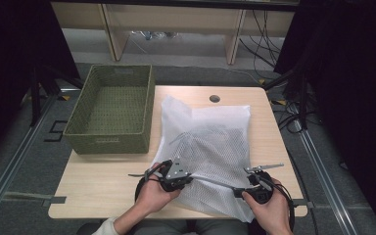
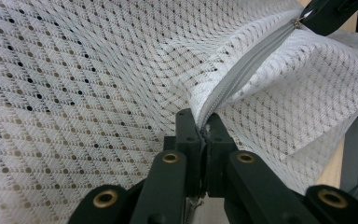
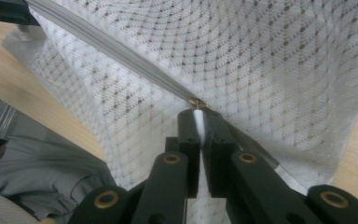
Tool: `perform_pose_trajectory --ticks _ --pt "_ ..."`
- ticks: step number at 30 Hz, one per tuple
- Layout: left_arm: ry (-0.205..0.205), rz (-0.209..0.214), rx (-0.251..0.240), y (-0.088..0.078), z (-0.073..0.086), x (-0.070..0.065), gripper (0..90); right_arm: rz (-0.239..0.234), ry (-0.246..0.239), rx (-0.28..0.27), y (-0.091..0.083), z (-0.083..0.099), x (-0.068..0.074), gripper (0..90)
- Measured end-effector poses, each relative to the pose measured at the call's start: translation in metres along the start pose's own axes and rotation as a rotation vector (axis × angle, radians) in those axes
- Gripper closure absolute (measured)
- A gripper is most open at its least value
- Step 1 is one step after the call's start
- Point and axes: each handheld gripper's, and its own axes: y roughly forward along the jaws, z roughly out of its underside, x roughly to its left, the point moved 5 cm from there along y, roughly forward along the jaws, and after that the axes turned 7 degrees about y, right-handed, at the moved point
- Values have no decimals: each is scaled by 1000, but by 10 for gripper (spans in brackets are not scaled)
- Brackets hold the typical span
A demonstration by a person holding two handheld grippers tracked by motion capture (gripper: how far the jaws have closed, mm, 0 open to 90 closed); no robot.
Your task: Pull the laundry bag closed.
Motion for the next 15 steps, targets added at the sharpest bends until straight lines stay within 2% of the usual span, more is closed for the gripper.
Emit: perform_pose_trajectory --ticks 3,4,5,8,9,12,13,15 --pt "-6 7 -3 1 0 -1 873 -2 7 14 -1 0 -1 880" --pt "-6 8 -1 1 0 -1 873 5 -11 7 0 0 -2 879" --pt "-6 9 0 1 0 -1 873 4 12 14 -1 0 -1 880" --pt "0 4 3 1 0 -1 873 -5 15 11 -1 0 -2 880" --pt "0 5 3 2 0 -1 873 2 -17 4 -1 -1 -5 880" --pt "0 5 1 2 0 -2 873 -1 -17 8 -1 -1 -6 879" --pt "0 6 1 2 0 -2 873 7 -38 0 0 -1 -8 880" --pt "0 8 0 2 0 -2 873 0 -10 13 -1 -1 -8 880"
